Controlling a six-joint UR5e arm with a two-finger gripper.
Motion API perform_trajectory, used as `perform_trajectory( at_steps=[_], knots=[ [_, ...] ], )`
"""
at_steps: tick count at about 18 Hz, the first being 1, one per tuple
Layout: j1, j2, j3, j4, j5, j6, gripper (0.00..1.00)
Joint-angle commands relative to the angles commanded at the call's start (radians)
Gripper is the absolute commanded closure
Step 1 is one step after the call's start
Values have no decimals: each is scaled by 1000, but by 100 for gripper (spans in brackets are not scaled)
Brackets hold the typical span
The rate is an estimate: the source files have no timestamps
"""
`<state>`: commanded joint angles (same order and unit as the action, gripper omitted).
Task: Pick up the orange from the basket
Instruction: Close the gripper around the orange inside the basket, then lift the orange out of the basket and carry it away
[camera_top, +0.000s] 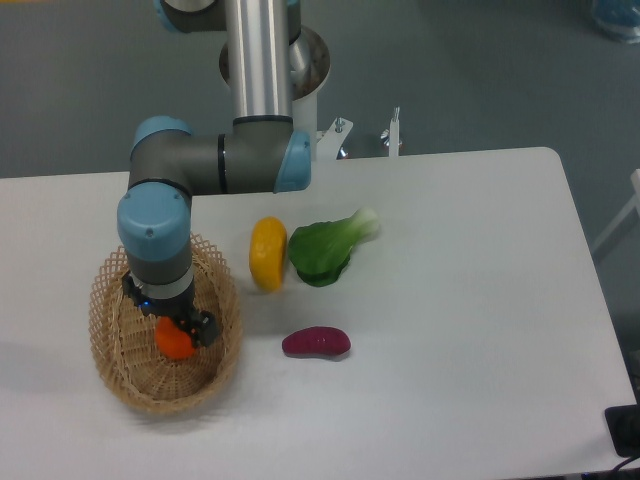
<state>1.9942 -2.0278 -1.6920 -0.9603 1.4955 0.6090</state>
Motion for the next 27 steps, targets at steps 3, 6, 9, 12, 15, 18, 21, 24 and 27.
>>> perform_trajectory(
  at_steps=[3, 6, 9, 12, 15, 18, 21, 24, 27],
  knots=[
    [-9, -14, 0, 2, 25, -2, 0],
    [-15, -31, -2, 3, 64, -5, 0],
    [-32, -51, -2, 40, 97, -6, 0],
    [-34, -66, 15, 48, 118, -54, 19],
    [-35, -63, 17, 46, 143, -58, 58],
    [-35, -55, 41, 40, 140, -60, 62],
    [-29, -37, 54, 26, 127, -54, 62],
    [11, -8, 52, 18, 95, -51, 61],
    [70, 24, 54, 14, 81, -46, 61]
  ],
)
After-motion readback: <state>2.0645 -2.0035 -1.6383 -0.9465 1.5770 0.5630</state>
